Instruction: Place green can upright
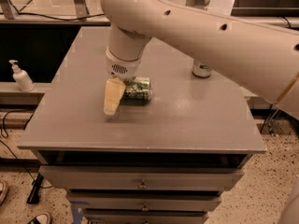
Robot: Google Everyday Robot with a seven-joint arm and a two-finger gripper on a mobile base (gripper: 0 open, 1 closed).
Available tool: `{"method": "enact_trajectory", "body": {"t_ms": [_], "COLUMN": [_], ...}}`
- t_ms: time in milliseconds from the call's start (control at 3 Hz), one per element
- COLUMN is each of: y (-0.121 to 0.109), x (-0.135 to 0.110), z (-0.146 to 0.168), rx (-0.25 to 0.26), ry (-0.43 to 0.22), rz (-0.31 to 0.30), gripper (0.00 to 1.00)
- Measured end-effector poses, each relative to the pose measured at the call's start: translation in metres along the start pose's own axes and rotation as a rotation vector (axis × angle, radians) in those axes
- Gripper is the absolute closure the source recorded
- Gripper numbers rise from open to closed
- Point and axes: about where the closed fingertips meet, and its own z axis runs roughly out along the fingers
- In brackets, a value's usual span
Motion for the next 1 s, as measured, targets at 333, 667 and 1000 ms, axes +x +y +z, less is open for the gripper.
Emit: {"method": "enact_trajectory", "body": {"t_ms": [333,667,1000], "y": [-0.005,-0.011,-0.018], "x": [-0.008,0.001,0.003], "z": [-0.001,0.000,-0.014], "rx": [0.009,0.017,0.034], "ry": [0.007,0.026,-0.008], "rz": [0.004,0.012,0.004], "gripper": [0.41,0.64,0.87]}}
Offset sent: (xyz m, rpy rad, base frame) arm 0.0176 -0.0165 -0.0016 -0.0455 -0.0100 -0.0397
